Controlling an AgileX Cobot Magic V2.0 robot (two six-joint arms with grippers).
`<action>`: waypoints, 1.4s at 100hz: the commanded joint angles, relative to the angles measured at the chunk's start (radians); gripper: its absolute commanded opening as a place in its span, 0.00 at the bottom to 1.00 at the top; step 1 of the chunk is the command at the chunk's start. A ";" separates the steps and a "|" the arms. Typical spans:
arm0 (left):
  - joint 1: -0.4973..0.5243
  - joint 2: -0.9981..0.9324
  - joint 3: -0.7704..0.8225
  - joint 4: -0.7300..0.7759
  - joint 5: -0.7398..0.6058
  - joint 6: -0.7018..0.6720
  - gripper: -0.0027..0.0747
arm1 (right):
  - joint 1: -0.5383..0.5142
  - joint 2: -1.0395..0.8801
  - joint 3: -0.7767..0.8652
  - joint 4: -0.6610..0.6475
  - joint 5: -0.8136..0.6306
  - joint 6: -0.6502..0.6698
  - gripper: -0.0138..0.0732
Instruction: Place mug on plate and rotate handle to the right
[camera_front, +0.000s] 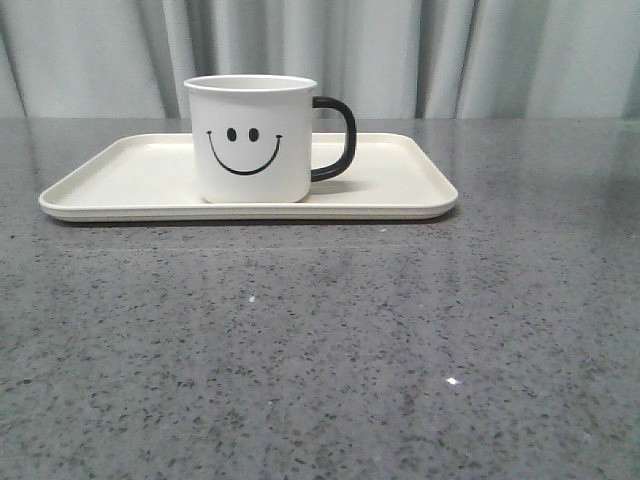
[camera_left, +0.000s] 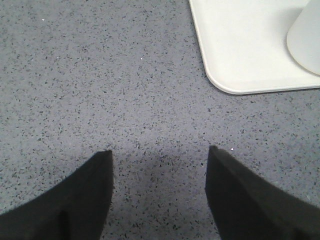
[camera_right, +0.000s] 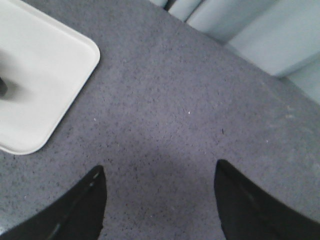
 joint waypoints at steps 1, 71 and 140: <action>0.001 -0.004 -0.025 0.000 -0.066 -0.005 0.56 | -0.007 -0.111 0.103 -0.041 -0.113 0.029 0.70; 0.001 -0.004 -0.025 0.000 -0.066 -0.005 0.56 | -0.007 -0.453 0.954 -0.041 -0.697 0.282 0.70; 0.001 -0.004 -0.025 0.000 -0.088 -0.005 0.56 | -0.007 -0.453 0.954 -0.041 -0.759 0.283 0.70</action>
